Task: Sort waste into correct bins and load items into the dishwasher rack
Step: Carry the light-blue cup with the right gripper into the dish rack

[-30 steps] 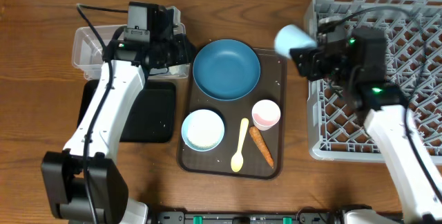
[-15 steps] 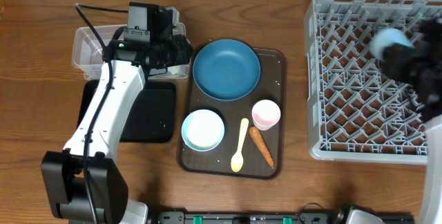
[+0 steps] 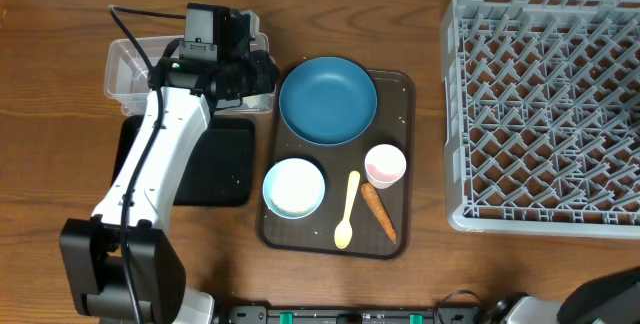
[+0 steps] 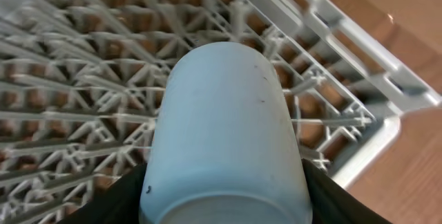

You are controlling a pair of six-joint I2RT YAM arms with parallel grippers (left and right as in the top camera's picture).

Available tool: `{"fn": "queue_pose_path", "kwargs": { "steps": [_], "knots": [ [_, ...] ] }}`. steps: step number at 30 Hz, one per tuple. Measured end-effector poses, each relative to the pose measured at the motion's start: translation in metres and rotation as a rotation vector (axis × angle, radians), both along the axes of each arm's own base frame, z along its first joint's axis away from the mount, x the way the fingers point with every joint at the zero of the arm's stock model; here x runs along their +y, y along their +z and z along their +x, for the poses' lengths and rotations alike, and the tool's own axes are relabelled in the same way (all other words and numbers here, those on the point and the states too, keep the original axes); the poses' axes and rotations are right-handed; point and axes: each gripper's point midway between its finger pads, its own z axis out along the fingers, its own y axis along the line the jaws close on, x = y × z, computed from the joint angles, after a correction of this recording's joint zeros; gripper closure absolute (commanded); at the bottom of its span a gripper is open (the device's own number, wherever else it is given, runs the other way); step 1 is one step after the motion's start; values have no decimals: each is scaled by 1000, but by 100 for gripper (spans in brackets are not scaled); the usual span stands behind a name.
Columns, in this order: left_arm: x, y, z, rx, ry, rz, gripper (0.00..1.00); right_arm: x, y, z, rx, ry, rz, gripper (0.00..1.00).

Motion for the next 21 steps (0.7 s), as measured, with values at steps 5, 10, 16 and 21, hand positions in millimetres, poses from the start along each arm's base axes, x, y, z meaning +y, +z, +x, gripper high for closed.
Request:
{"fn": "queue_pose_path", "kwargs": {
  "steps": [5, 10, 16, 21],
  "knots": [
    [0, 0, 0, 0, 0, 0, 75, -12, 2, -4, 83, -57, 51, 99],
    [0, 0, 0, 1, 1, 2, 75, -25, 17, -1, 163, -83, 95, 99],
    [1, -2, -3, 14, 2, 5, 75, -36, -7, 0, 267, -100, 177, 99],
    [1, -3, -3, 17, 2, 5, 75, -34, -46, -4, 365, -101, 263, 99]
  ]
}}
